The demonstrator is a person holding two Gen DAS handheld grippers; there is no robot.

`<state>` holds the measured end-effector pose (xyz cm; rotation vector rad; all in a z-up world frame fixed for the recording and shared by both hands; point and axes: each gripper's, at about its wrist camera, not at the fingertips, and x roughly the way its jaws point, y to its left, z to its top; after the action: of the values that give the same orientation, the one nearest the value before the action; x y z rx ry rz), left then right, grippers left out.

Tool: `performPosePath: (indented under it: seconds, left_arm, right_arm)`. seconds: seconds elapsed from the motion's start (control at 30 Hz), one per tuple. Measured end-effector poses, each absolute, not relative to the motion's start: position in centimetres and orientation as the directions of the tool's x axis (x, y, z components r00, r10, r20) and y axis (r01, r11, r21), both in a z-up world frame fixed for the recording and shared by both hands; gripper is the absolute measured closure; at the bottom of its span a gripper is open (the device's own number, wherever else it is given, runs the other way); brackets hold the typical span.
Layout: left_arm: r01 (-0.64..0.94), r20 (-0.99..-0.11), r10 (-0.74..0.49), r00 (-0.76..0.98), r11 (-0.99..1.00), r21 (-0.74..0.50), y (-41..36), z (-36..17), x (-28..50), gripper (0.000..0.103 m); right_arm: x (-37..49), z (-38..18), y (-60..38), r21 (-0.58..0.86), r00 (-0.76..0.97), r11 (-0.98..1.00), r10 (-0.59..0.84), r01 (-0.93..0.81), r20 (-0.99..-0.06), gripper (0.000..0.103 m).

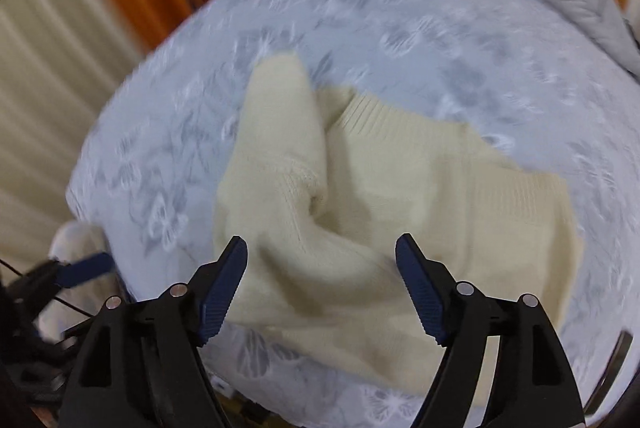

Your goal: Fold small clothes

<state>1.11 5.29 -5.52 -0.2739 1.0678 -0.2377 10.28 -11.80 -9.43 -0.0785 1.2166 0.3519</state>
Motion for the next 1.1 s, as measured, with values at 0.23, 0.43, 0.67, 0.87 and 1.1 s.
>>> performPosePath:
  seconds: [0.23, 0.43, 0.67, 0.87, 1.1]
  left_arm:
    - [0.069, -0.806, -0.312, 0.503, 0.944, -0.323, 5.8, -3.7, 1.1, 0.029]
    - [0.112, -0.813, -0.345, 0.468, 0.936, -0.333, 3.9, -4.4, 1.5, 0.028]
    - [0.167, -0.824, -0.390, 0.410, 0.921, -0.352, -0.3, -4.3, 1.6, 0.028]
    - [0.170, -0.832, -0.380, 0.403, 0.925, -0.340, -0.9, -4.5, 1.5, 0.026]
    - [0.160, -0.836, -0.360, 0.413, 0.933, -0.323, -0.6, -4.1, 1.1, 0.026]
  right_arm:
    - [6.4, -2.7, -18.0, 0.313, 0.410, 0.920, 0.386, -0.234, -0.827, 0.090]
    - [2.0, -7.9, -26.5, 0.310, 0.355, 0.951, 0.293, -0.011, -0.888, 0.087]
    - [0.2, -12.0, -28.4, 0.317, 0.390, 0.942, 0.251, 0.113, -0.886, 0.052]
    - [1.1, -14.3, -30.5, 0.462, 0.385, 0.865, 0.366, 0.195, -0.847, 0.032]
    - [3.4, -13.1, -27.1, 0.565, 0.397, 0.803, 0.464, 0.191, -0.792, 0.084]
